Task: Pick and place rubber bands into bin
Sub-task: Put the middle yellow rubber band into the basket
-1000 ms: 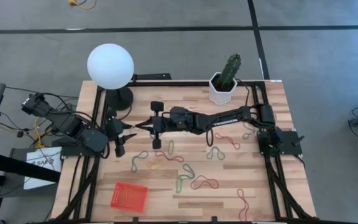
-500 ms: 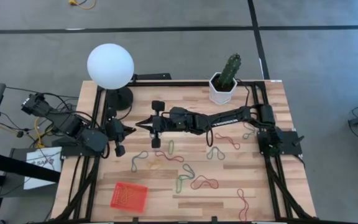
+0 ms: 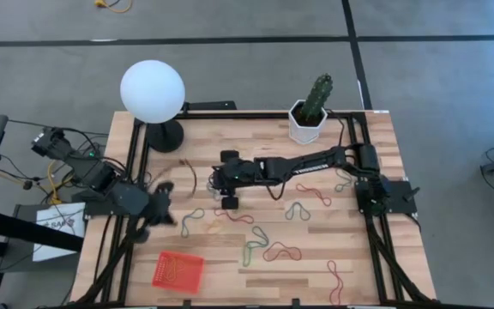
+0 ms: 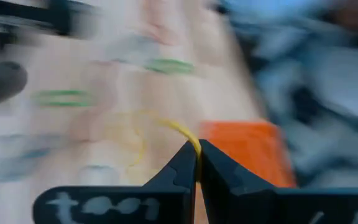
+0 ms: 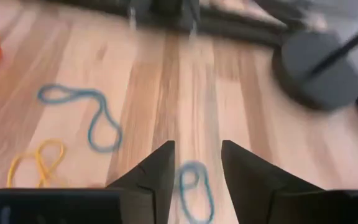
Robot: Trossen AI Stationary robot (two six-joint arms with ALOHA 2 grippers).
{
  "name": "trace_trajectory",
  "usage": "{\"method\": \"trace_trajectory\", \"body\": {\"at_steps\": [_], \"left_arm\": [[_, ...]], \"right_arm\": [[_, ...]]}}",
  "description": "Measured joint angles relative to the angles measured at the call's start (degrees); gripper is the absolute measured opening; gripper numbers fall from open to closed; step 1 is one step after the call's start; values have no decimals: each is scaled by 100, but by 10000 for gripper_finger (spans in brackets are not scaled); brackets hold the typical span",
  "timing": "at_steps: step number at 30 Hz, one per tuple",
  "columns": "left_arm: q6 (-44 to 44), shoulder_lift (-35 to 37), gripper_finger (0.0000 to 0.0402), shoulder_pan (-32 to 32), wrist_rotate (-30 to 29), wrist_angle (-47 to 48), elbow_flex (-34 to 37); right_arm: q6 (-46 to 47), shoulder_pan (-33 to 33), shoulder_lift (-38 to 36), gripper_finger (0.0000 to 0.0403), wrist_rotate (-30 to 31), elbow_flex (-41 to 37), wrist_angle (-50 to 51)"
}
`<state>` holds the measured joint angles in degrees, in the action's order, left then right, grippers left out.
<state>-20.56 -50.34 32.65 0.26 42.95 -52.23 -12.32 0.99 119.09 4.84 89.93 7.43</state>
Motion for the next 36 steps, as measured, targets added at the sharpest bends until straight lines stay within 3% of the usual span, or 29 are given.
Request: {"method": "trace_trajectory", "body": {"at_steps": [2,5,16,22,29,36], "left_arm": [[24,-142,0,176,641,-345,0],[82,-498,0,427,828,-897,0],[-825,-2236,0,1004,594,-1180,-2],[-1218,-2910,0,1135,705,-1899,0],[-1916,-3311,0,1208,840,-1934,0],[-2123,-3334,0,1215,218,-1738,0]], "right_arm": [[146,-3,0,128,3,0,245],[182,-31,15,122,4,0,470],[187,-90,17,111,18,0,502],[187,-44,17,111,17,0,550],[184,-26,17,111,15,0,554],[182,-26,20,111,13,0,628]]}}
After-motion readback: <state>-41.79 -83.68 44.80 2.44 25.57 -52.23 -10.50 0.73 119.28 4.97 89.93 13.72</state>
